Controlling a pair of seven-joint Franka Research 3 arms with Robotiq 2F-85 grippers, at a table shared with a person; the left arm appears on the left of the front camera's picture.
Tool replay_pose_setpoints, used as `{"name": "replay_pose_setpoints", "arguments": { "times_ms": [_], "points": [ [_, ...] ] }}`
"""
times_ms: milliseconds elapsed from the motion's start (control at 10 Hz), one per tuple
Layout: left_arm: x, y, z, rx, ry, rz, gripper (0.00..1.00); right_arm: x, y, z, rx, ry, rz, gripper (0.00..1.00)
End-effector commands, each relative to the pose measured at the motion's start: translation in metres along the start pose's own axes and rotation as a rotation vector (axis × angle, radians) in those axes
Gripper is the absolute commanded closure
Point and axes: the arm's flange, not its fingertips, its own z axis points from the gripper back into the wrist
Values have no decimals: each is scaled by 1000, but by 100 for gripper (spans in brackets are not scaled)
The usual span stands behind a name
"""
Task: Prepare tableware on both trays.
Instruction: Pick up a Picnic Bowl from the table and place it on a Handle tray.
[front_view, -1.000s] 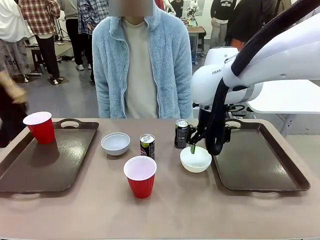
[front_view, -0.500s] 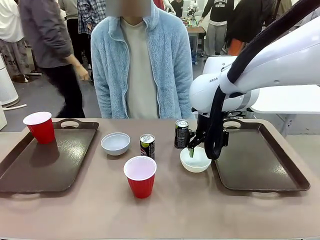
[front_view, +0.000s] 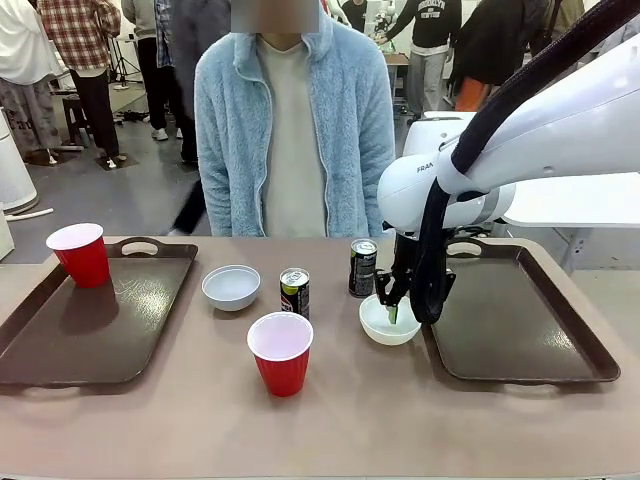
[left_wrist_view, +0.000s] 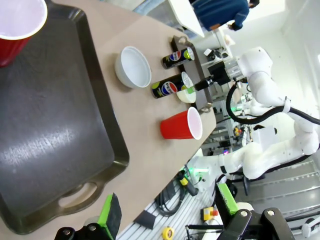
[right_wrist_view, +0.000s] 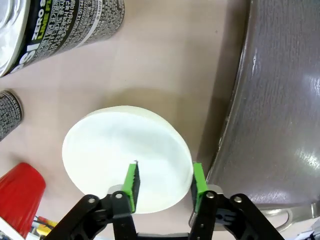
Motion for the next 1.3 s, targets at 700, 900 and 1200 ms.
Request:
{"name": "replay_pose_setpoints", "arguments": {
  "times_ms": [700,900,1200],
  "points": [
    [-1,0,1,-14,-10,-7,0,-44,-8,57,-12,33,-7,100],
    [-1,0,1,-14,-10,-7,0,-64,-49,94,-4,11,-112,100],
    [-1,0,1,-14,-10,-7,0,-63,-134,93,47,12,-267,100]
  ]
}}
